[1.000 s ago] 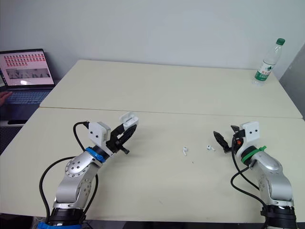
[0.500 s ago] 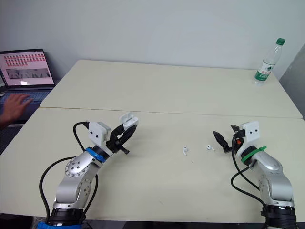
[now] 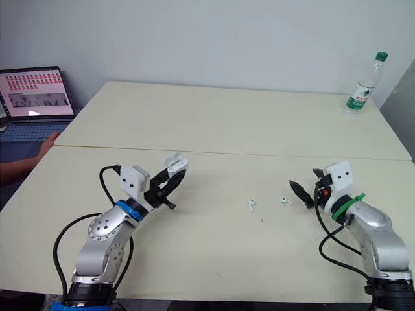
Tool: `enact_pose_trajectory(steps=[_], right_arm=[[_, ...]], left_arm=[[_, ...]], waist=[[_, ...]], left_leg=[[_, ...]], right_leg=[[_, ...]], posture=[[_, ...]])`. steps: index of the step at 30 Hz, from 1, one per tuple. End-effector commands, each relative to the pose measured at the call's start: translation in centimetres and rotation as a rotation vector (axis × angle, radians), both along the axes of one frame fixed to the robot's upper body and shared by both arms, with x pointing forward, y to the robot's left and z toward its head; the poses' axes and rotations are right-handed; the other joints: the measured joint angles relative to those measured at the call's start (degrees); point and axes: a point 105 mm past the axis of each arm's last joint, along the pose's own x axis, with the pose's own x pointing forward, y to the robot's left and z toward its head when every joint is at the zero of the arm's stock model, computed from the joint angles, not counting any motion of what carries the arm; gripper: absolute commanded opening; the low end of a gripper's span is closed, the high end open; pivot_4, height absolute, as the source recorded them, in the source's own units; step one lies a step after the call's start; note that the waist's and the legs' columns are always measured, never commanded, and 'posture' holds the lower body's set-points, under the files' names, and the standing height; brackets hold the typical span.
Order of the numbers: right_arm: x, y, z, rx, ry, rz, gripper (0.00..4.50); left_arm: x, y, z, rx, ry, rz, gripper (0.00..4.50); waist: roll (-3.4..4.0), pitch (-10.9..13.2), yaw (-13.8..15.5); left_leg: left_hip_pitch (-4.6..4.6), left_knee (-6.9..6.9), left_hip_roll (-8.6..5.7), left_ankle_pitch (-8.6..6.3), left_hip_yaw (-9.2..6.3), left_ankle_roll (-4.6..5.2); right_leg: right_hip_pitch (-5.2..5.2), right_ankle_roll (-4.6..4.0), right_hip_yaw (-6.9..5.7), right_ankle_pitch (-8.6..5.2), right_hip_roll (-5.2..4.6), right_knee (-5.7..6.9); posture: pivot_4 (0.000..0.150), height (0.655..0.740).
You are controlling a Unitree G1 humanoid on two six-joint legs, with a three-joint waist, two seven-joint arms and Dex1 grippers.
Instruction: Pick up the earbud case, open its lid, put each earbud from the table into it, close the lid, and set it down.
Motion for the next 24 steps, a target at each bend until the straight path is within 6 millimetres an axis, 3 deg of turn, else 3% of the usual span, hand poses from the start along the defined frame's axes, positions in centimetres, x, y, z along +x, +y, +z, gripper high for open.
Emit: enact_pose_trajectory(steps=[1, 9, 18, 21, 23, 24], right_arm=[[-1.2, 3.0, 1.0, -0.018, 0.026, 0.135, 4.48], [-2.5, 8.0, -1.0, 0.011, 0.093, 0.232, 4.48], [-2.6, 9.9, -4.1, -0.012, 0.138, 0.219, 4.48], [-2.3, 10.1, -4.6, -0.021, 0.139, 0.209, 3.92], [-2.3, 10.3, -4.9, -0.027, 0.148, 0.209, 3.29], [-2.2, 10.4, -5.1, -0.028, 0.152, 0.209, 3.29]], left_arm=[[-0.5, -0.3, 1.3, -0.003, -0.054, -0.024, 0.81], [-1.0, -0.7, 0.8, -0.015, -0.043, -0.02, 0.81], [-1.5, -0.5, 0.8, -0.004, -0.036, -0.01, 0.81], [-1.7, -0.4, 0.8, -0.001, -0.034, -0.005, 0.81], [-1.8, -0.2, 0.8, 0.001, -0.032, 0.002, 0.81], [-1.9, -0.2, 0.8, 0.002, -0.032, 0.005, 0.81]], waist=[[0.0, 0.0, 0.0], [-0.02, 0.0, 0.0], [-0.03, 0.0, 0.0], [-0.03, 0.0, 0.0], [-0.03, 0.0, 0.0], [-0.03, 0.0, 0.0]], left_leg=[[0.0, 0.0, 0.0, 0.0, -0.01, 0.0], [-0.02, 0.01, -0.01, 0.0, 0.0, 0.0], [-0.01, 0.01, -0.01, 0.0, -0.01, 0.0], [-0.01, 0.01, 0.0, 0.0, 0.0, 0.0], [-0.01, 0.01, 0.0, 0.0, -0.02, 0.0], [-0.01, 0.01, 0.0, 0.0, -0.02, 0.0]], right_leg=[[0.0, 0.0, -0.01, 0.0, 0.0, 0.0], [0.01, 0.01, 0.0, -0.01, 0.0, -0.03], [0.01, 0.01, -0.01, -0.01, -0.01, -0.03], [0.0, 0.02, -0.01, -0.01, 0.0, -0.02], [0.0, 0.01, -0.02, -0.01, 0.0, -0.02], [0.0, 0.01, -0.02, -0.01, 0.0, -0.02]], posture=[[0.15, 0.74], [0.15, 0.74], [0.15, 0.74], [0.15, 0.74], [0.15, 0.74], [0.15, 0.74]])
